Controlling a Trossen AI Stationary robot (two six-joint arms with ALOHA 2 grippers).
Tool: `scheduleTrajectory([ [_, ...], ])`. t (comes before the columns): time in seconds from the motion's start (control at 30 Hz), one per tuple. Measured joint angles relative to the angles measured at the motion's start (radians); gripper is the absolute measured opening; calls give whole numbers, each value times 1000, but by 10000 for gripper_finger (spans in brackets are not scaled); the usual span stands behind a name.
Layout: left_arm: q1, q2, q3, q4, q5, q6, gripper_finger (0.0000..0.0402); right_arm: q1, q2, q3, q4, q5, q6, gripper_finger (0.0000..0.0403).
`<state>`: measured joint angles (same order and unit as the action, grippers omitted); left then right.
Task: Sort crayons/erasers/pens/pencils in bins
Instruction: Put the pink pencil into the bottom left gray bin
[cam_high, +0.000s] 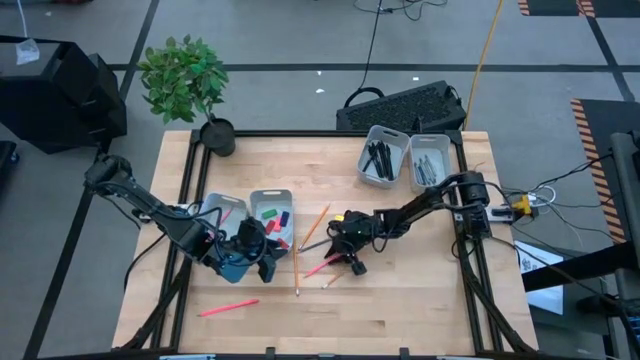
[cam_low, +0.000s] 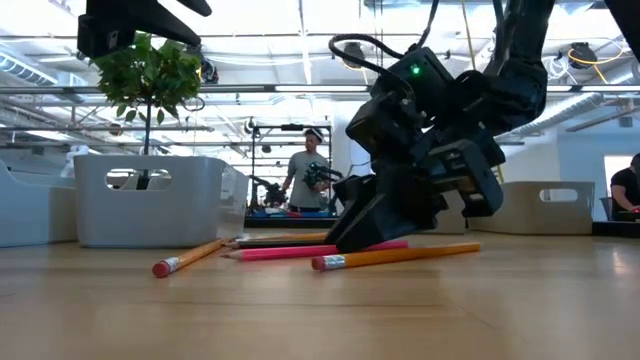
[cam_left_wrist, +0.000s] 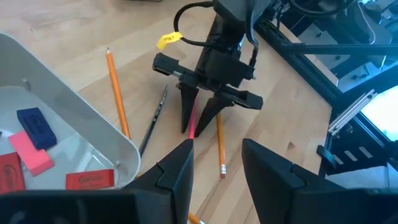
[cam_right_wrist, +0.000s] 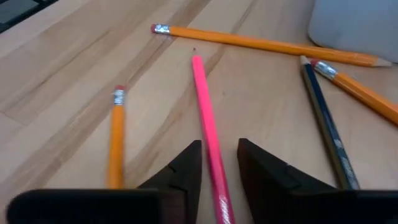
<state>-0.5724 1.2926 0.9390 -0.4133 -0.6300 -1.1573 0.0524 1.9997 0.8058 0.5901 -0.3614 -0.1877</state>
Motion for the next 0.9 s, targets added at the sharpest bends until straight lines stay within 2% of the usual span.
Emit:
scheduleTrajectory([
  [0.13, 0, 0, 0, 0, 0, -4, 138, -25, 0, -51, 7, -16, -15, 50],
  [0.27, 0, 0, 0, 0, 0, 0, 138, -47, 0, -144, 125, -21, -26, 12],
  [0.5, 5, 46, 0, 89, 0, 121, 138, -61, 2, -270, 339, -27, -51, 31],
  [0.73, 61, 159, 10, 247, 53, 221, 138, -61, 4, -280, 360, -31, -100, 31],
  [0.9, 104, 220, 90, 249, 118, 329, 138, -63, 4, -280, 352, -32, -110, 49],
])
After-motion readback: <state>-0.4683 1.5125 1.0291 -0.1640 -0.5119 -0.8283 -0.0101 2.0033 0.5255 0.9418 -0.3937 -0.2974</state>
